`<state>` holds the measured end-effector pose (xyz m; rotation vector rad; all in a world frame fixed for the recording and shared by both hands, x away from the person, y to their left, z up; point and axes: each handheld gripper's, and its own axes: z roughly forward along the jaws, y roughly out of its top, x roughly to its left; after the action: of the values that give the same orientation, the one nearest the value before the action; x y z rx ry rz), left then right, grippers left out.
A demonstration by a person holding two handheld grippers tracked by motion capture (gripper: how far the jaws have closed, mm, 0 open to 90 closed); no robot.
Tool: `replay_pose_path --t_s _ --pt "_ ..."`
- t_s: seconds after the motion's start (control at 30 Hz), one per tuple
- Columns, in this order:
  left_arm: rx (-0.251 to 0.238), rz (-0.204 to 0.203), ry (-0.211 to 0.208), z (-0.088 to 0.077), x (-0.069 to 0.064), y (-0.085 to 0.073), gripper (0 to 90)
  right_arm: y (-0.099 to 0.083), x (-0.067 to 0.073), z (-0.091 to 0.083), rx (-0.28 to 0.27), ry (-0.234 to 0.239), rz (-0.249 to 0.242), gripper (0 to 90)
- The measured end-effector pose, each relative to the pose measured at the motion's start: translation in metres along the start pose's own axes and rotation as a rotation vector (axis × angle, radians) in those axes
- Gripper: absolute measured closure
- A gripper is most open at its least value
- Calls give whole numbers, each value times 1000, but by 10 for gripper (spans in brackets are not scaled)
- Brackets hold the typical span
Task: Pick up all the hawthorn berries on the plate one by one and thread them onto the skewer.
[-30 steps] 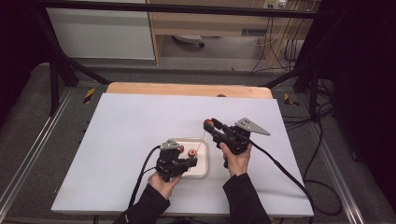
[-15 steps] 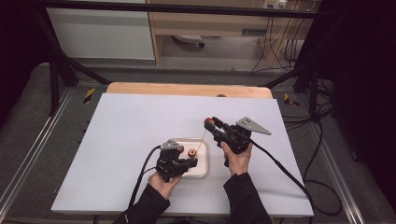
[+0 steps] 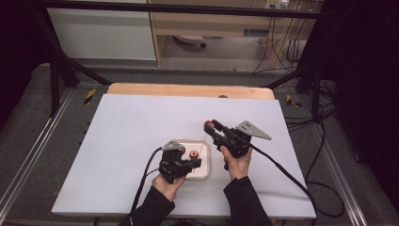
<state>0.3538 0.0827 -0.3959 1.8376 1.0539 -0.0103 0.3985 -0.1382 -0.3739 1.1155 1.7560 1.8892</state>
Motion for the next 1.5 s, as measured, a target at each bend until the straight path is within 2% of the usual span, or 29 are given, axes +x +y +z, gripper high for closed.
replay_pose_path --t_s 0.1,0.17,0.23,0.37,0.5,0.6,0.73,0.87,1.03,1.07,1.13,1.2,1.23,1.3,1.37,1.5 --pt "-12 -10 12 1 -5 -2 884 -3 -1 -1 -13 -6 17 603" --pt "-22 1 34 3 -9 -4 884 -5 -3 -1 -20 -6 49 604" --pt "-28 6 48 5 -12 -6 883 -5 -5 -1 -9 -2 68 604" --pt "-43 33 81 4 -15 -9 883 0 -5 -3 16 29 138 604" --pt "-51 28 67 -2 -16 -7 884 4 -6 -5 25 45 165 605" --pt "-41 32 54 -4 -16 -6 884 6 -8 -6 27 59 153 605" --pt "-48 9 33 -5 -14 -5 884 8 -9 -8 30 69 92 606" --pt "-67 -20 28 -4 -16 -5 885 2 -5 -6 6 72 77 606" --pt "-66 -73 0 -1 -16 -6 885 -4 0 -6 -31 45 30 608" --pt "-90 -79 4 -1 -16 -7 885 -5 1 -6 -34 39 25 608" --pt "-92 -64 33 -1 -17 -8 885 -7 2 -6 1 54 49 608" --pt "-84 -47 49 0 -17 -9 885 -8 2 -7 29 43 67 608" --pt "-84 -45 52 0 -17 -9 885 -8 2 -7 29 43 67 608" --pt "-89 -51 47 0 -14 -8 885 -8 2 -6 57 51 99 607" --pt "-88 -44 56 3 -14 -9 885 -9 3 -6 61 37 95 607" --pt "-94 -48 35 6 -12 -11 886 -8 2 -8 84 27 86 608"
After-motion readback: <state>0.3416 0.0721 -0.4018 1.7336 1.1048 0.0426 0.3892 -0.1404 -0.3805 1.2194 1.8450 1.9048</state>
